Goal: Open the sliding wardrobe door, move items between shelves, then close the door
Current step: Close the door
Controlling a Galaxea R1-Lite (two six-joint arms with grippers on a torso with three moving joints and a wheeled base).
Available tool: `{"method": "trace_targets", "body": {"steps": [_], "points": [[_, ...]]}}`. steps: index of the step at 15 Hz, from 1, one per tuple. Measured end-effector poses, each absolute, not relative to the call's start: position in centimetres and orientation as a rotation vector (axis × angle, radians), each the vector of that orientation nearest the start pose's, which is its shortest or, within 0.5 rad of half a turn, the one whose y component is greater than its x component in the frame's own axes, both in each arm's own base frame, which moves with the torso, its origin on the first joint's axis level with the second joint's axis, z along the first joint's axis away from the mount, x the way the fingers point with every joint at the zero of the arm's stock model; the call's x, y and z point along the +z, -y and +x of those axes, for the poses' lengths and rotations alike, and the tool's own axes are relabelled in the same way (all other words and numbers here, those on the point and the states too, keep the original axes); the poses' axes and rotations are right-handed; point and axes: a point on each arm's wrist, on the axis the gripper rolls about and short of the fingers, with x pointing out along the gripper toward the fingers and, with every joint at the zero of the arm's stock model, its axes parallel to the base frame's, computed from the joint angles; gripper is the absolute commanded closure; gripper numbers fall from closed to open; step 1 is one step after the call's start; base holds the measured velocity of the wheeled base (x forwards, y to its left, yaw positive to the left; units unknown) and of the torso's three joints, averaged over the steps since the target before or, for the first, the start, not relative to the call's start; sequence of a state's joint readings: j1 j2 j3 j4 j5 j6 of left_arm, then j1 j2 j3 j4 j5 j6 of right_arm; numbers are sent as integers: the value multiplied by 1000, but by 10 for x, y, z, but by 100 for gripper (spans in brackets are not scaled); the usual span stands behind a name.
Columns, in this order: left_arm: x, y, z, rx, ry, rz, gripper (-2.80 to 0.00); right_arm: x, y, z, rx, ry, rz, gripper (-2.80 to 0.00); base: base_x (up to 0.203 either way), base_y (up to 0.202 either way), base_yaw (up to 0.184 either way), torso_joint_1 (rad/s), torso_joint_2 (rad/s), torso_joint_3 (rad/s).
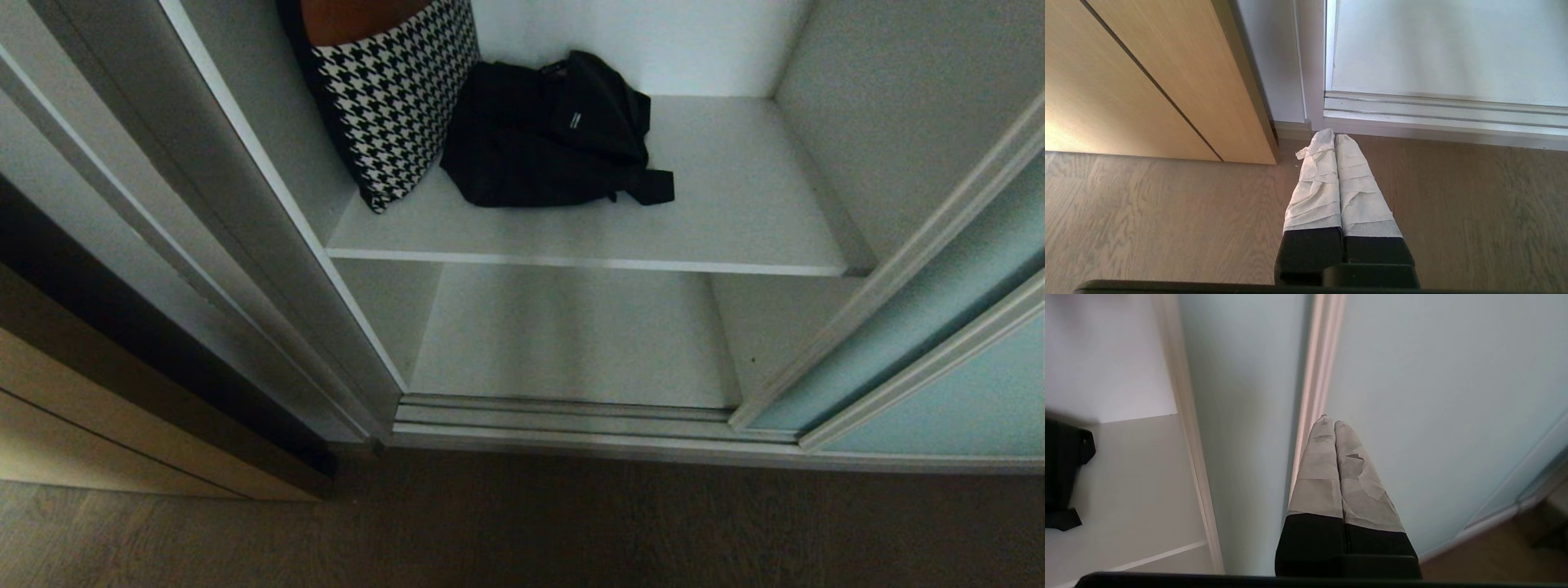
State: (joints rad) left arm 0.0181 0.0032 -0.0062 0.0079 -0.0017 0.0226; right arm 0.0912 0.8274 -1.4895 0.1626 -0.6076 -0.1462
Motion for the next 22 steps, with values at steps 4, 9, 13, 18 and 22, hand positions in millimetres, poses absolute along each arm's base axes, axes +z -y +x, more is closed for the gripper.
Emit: {"method": "trace_targets", "body": {"steps": [4,9,13,18,22], "points": [[76,0,-23,16,-5,22,0,435,10,-13,-622,407,-34,0,0,0,0,0,0,0],[76,0,-23,16,-5,22,0,438,6,-1,-654,414,-97,0,0,0,0,0,0,0],[76,0,-23,16,-5,23,0,439,9,13,-642,398,-135,0,0,0,0,0,0,0],[77,0,-23,16,-5,22,0,440,36,31,-537,337,-104,0,0,0,0,0,0,0],[77,0,-23,16,-4,22,0,452,76,41,-393,373,-24,0,0,0,0,0,0,0]]}}
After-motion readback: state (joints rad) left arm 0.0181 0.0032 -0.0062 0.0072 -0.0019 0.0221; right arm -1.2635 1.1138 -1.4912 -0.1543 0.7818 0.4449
